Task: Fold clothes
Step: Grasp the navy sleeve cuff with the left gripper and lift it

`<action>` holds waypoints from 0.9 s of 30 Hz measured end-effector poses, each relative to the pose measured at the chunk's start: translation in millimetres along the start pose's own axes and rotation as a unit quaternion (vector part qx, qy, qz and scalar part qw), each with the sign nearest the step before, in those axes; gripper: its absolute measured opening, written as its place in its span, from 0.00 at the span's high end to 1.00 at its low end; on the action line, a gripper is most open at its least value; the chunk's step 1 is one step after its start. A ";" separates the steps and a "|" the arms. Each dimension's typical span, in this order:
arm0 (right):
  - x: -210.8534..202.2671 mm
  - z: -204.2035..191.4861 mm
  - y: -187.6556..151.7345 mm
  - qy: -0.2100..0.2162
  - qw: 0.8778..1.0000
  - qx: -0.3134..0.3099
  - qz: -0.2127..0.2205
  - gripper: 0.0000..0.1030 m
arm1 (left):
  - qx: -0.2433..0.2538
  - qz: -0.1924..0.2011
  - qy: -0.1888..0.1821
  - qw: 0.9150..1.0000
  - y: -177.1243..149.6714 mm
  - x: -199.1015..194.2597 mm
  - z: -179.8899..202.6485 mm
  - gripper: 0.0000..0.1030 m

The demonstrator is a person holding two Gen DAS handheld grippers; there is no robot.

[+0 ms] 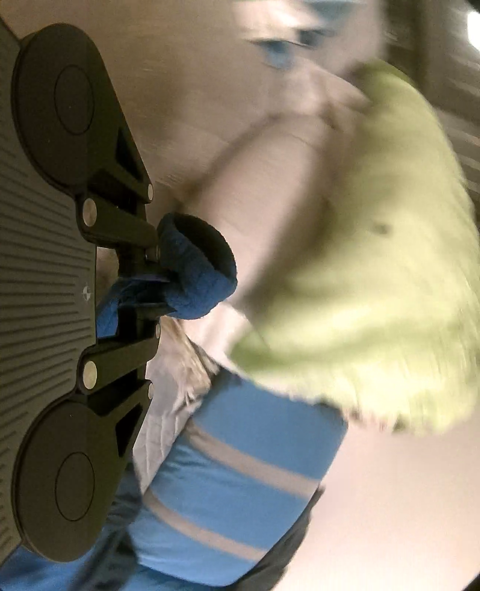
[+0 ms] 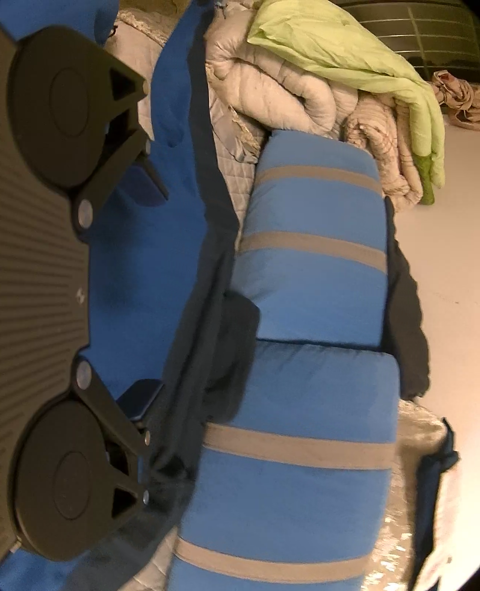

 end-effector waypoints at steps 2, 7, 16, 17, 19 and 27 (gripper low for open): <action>9.8 -3.3 -5.5 0.010 1.000 0.013 -0.011 0.00 | 0.038 0.008 -0.002 0.999 12.1 -2.2 24.9 0.91; 38.1 -0.2 -17.6 0.021 0.997 0.065 -0.034 0.00 | 0.104 0.015 -0.018 0.994 33.2 -7.0 83.4 0.91; 64.2 32.4 -56.0 -0.031 0.996 0.083 -0.025 0.00 | 0.203 0.022 -0.068 0.977 49.0 4.2 192.4 0.91; 62.9 37.6 -56.7 -0.039 0.995 0.085 -0.020 0.00 | 0.211 0.022 -0.073 0.975 49.1 5.3 204.6 0.91; 65.6 46.6 -61.3 -0.048 0.992 0.111 -0.031 0.00 | 0.227 0.019 -0.084 0.970 47.7 6.0 227.0 0.91; 68.6 31.6 -66.4 -0.035 0.996 0.076 -0.040 0.00 | 0.278 0.002 -0.133 0.951 37.5 10.4 315.0 0.91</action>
Point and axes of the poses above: each gripper's, at about its wrist camera, not at the fingertips, and x roughly the way its jaws point, z to its right, y to its top, the point moved 6 cm from there along x, roughly the way its jaws point, and after that the axes turned 3 degrees about -z, right-handed, at the moved point
